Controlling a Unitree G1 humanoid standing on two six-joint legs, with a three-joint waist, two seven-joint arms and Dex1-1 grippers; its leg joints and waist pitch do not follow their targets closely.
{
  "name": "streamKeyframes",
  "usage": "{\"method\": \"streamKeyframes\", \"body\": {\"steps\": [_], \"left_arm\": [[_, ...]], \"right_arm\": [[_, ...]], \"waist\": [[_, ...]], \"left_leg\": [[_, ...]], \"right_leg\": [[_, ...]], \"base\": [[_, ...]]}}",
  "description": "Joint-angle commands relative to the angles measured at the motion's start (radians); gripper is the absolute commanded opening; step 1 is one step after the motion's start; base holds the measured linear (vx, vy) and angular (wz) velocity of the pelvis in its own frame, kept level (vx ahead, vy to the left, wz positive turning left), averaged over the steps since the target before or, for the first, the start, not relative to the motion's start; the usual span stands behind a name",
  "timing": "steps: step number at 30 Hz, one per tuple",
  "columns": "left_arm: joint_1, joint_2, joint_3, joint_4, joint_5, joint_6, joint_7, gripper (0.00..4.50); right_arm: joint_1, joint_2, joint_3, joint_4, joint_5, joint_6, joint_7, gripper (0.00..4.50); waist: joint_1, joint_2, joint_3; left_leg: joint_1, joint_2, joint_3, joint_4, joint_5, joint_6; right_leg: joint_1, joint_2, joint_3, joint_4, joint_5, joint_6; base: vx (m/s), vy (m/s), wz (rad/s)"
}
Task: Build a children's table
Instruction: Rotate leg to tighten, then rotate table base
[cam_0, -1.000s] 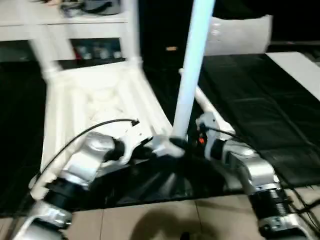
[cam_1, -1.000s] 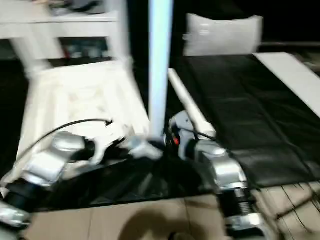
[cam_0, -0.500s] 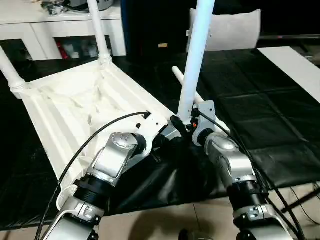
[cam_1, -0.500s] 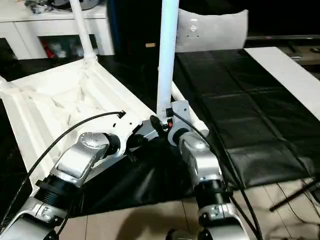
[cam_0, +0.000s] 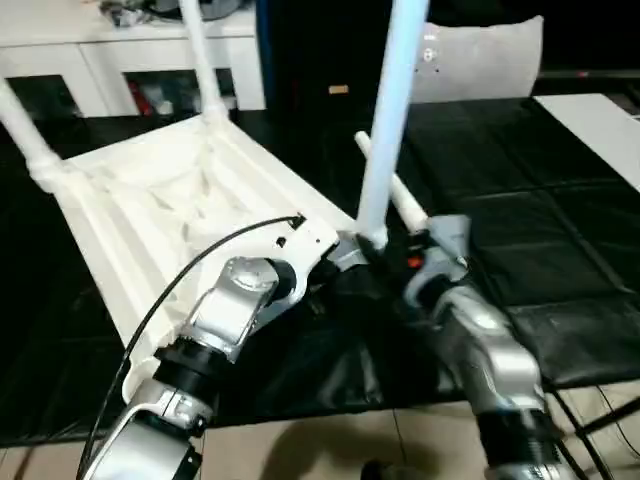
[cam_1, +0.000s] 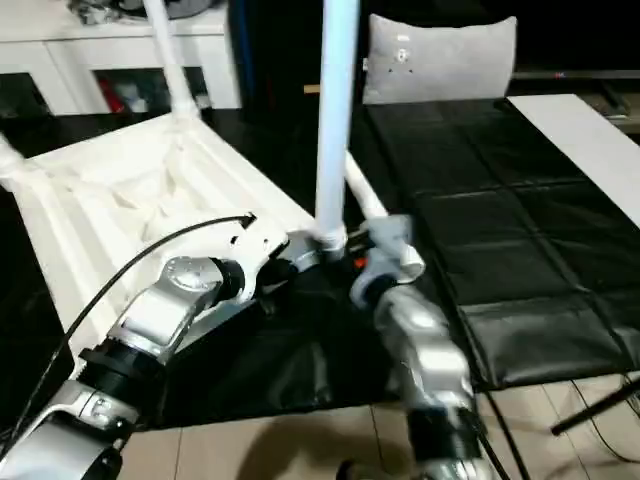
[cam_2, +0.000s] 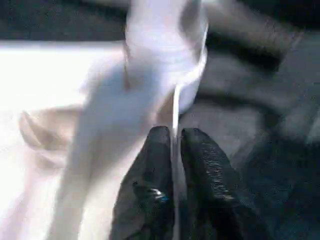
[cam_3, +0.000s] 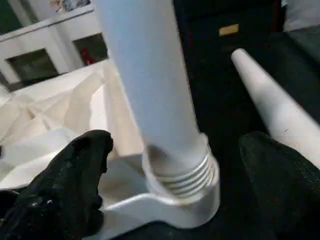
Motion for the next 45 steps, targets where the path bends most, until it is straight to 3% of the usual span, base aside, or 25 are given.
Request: {"method": "streamKeyframes", "body": {"steps": [1, 2, 3, 4, 7, 9, 10, 12, 15, 16, 17, 19, 20, 21, 22, 25, 28, 34, 36, 37, 40, 44, 45], "left_arm": [[-0.007, -0.001, 0.010, -0.024, -0.012, -0.019, -0.008, 0.80], [-0.007, -0.001, 0.010, -0.024, -0.012, -0.019, -0.008, 0.80], [0.004, 0.014, 0.054, -0.046, -0.030, -0.001, 0.009, 0.80], [0.012, 0.034, 0.093, -0.074, -0.038, 0.034, 0.029, 0.80], [0.029, 0.078, 0.149, -0.139, -0.039, 0.094, 0.068, 0.80], [0.055, 0.138, 0.164, -0.223, -0.026, 0.137, 0.069, 0.80], [0.067, 0.175, 0.161, -0.265, -0.011, 0.170, 0.054, 0.54], [0.083, 0.240, 0.158, -0.328, 0.026, 0.222, 0.035, 0.46], [0.107, 0.339, 0.167, -0.414, 0.052, 0.319, 0.009, 0.10], [0.120, 0.402, 0.178, -0.445, 0.072, 0.364, 0.002, 0.02], [0.139, 0.479, 0.146, -0.455, 0.117, 0.373, -0.011, 0.02], [0.181, 0.609, 0.100, -0.473, 0.175, 0.398, -0.037, 0.02], [0.198, 0.647, 0.097, -0.485, 0.182, 0.419, -0.041, 0.02], [0.207, 0.663, 0.101, -0.497, 0.181, 0.439, -0.042, 0.02], [0.220, 0.691, 0.096, -0.511, 0.186, 0.464, -0.052, 0.02], [0.251, 0.752, 0.081, -0.539, 0.186, 0.518, -0.077, 0.02], [0.266, 0.771, 0.068, -0.551, 0.172, 0.544, -0.093, 0.02], [0.327, 0.761, 0.012, -0.618, 0.044, 0.619, -0.227, 0.02], [0.345, 0.784, -0.032, -0.643, 0.013, 0.624, -0.285, 0.02], [0.346, 0.788, -0.036, -0.645, 0.011, 0.623, -0.290, 0.02], [0.372, 0.858, -0.104, -0.684, -0.008, 0.618, -0.379, 0.02], [0.371, 0.851, -0.103, -0.740, -0.107, 0.619, -0.465, 0.02], [0.369, 0.844, -0.099, -0.750, -0.127, 0.624, -0.475, 0.02]], "right_arm": [[0.023, 0.000, -0.003, -0.044, 0.014, -0.002, -0.009, 4.50], [0.023, 0.000, -0.003, -0.044, 0.014, -0.002, -0.009, 4.50], [0.061, -0.016, 0.021, -0.114, 0.013, 0.089, -0.015, 4.50], [0.081, -0.037, 0.053, -0.146, -0.005, 0.126, -0.004, 4.50], [0.094, -0.060, 0.104, -0.167, -0.021, 0.159, 0.030, 4.50], [0.091, -0.074, 0.149, -0.166, -0.027, 0.202, 0.055, 4.50], [0.087, -0.086, 0.173, -0.161, -0.032, 0.226, 0.070, 4.50], [0.079, -0.102, 0.208, -0.146, -0.039, 0.257, 0.095, 4.50], [0.063, -0.110, 0.233, -0.116, -0.045, 0.289, 0.093, 4.50], [0.049, -0.108, 0.241, -0.092, -0.053, 0.295, 0.083, 4.50], [0.037, -0.105, 0.248, -0.075, -0.065, 0.285, 0.081, 4.50], [0.012, -0.096, 0.264, -0.038, -0.089, 0.264, 0.075, 4.50], [-0.001, -0.091, 0.272, -0.022, -0.095, 0.258, 0.076, 4.50], [-0.009, -0.090, 0.278, -0.014, -0.097, 0.258, 0.076, 4.50], [-0.022, -0.087, 0.284, 0.002, -0.097, 0.258, 0.074, 4.50], [-0.052, -0.079, 0.300, 0.046, -0.101, 0.256, 0.066, 4.50], [-0.065, -0.074, 0.310, 0.070, -0.105, 0.251, 0.071, 4.50], [-0.115, -0.040, 0.337, 0.198, -0.134, 0.203, 0.091, 4.50], [-0.138, -0.030, 0.336, 0.242, -0.133, 0.188, 0.087, 4.50], [-0.140, -0.030, 0.336, 0.246, -0.133, 0.187, 0.086, 4.50], [-0.173, -0.016, 0.333, 0.303, -0.139, 0.159, 0.078, 4.50], [-0.213, 0.003, 0.321, 0.360, -0.138, 0.137, 0.069, 4.50], [-0.220, 0.007, 0.318, 0.371, -0.141, 0.132, 0.068, 4.50]], "waist": [[0.003, -0.004, -0.080], [0.004, -0.004, -0.081], [0.003, -0.003, -0.081], [0.006, -0.002, -0.079], [0.002, -0.003, -0.078], [-0.001, -0.002, -0.074], [-0.002, -0.004, -0.069], [0.001, -0.002, -0.065], [-0.001, 0.002, -0.063], [0.003, 0.002, -0.065], [-0.001, 0.001, -0.060], [-0.002, 0.006, -0.062], [-0.009, 0.009, -0.059], [-0.009, 0.011, -0.059], [-0.005, 0.010, -0.063], [0.003, 0.012, -0.062], [0.004, 0.010, -0.060], [-0.002, 0.006, -0.055], [-0.002, 0.012, -0.054], [-0.007, 0.007, -0.053], [-0.010, 0.006, -0.054], [-0.019, 0.010, -0.052], [-0.026, 0.010, -0.054]], "left_leg": [[-0.007, 0.005, 0.016, -0.070, -0.175, 0.068], [-0.006, 0.005, 0.016, -0.071, -0.178, 0.069], [-0.008, 0.004, 0.016, -0.071, -0.178, 0.070], [-0.008, 0.004, 0.016, -0.072, -0.166, 0.069], [-0.009, 0.003, 0.018, -0.073, -0.188, 0.061], [-0.005, 0.002, 0.017, -0.074, -0.218, 0.058], [0.001, 0.004, 0.018, -0.075, -0.245, 0.050], [0.001, 0.003, 0.016, -0.076, -0.253, 0.045], [0.002, 0.004, 0.013, -0.078, -0.249, 0.034], [0.009, 0.008, 0.010, -0.078, -0.255, 0.023], [0.002, 0.007, 0.011, -0.082, -0.254, 0.022], [0.006, 0.005, 0.008, -0.081, -0.263, 0.015], [0.001, 0.004, 0.008, -0.085, -0.260, 0.013], [0.013, 0.005, 0.012, -0.081, -0.267, 0.009], [0.014, 0.006, 0.012, -0.080, -0.243, 0.003], [0.017, 0.008, 0.014, -0.082, -0.236, -0.002], [0.015, 0.006, 0.014, -0.084, -0.249, -0.010], [0.012, 0.001, 0.011, -0.083, -0.322, -0.016], [0.015, 0.002, 0.009, -0.083, -0.345, -0.014], [0.012, 0.002, 0.009, -0.084, -0.353, -0.012], [0.013, 0.000, 0.007, -0.083, -0.351, -0.010], [0.013, 0.000, 0.005, -0.083, -0.365, -0.016], [0.013, 0.002, 0.004, -0.083, -0.362, -0.024]], "right_leg": [[0.070, -0.028, 0.042, -0.067, -0.355, -0.150], [0.071, -0.028, 0.044, -0.064, -0.351, -0.151], [0.072, -0.028, 0.045, -0.063, -0.349, -0.152], [0.075, -0.024, 0.047, -0.062, -0.331, -0.152], [0.077, -0.025, 0.048, -0.059, -0.344, -0.150], [0.071, -0.026, 0.047, -0.065, -0.399, -0.137], [0.064, -0.026, 0.047, -0.072, -0.455, -0.118], [0.062, -0.028, 0.048, -0.075, -0.497, -0.099], [0.058, -0.024, 0.051, -0.074, -0.489, -0.097], [0.055, -0.026, 0.053, -0.066, -0.474, -0.109], [0.056, -0.021, 0.054, -0.066, -0.459, -0.113], [0.056, -0.022, 0.056, -0.060, -0.451, -0.114], [0.058, -0.021, 0.058, -0.058, -0.442, -0.117], [0.049, -0.019, 0.059, -0.062, -0.436, -0.126], [0.053, -0.023, 0.063, -0.054, -0.397, -0.148], [0.051, -0.019, 0.066, -0.046, -0.341, -0.178], [0.052, -0.019, 0.069, -0.044, -0.334, -0.186], [0.050, -0.025, 0.073, -0.056, -0.472, -0.156], [0.047, -0.025, 0.072, -0.058, -0.498, -0.151], [0.049, -0.022, 0.071, -0.060, -0.502, -0.145], [0.049, -0.022, 0.071, -0.060, -0.524, -0.133], [0.048, -0.022, 0.070, -0.059, -0.527, -0.140], [0.050, -0.021, 0.070, -0.054, -0.492, -0.154]], "base": [[0.000, 0.000, 0.00], [0.000, 0.000, 0.00], [0.000, 0.000, 0.00], [0.000, 0.000, 0.00], [0.000, 0.000, 0.00], [0.000, 0.000, 0.00], [0.000, 0.000, 0.00], [0.000, 0.000, 0.00], [0.000, 0.000, 0.00], [0.000, 0.000, 0.00], [0.000, 0.000, 0.00], [0.000, 0.000, 0.00], [0.000, 0.000, 0.00], [0.000, 0.000, 0.00], [0.000, 0.000, 0.00], [0.000, 0.000, 0.00], [0.000, 0.000, 0.00], [0.000, 0.000, 0.00], [0.000, 0.000, 0.00], [0.000, 0.000, 0.00], [0.000, 0.000, 0.00], [0.000, 0.000, 0.00], [0.000, 0.000, 0.00]]}}
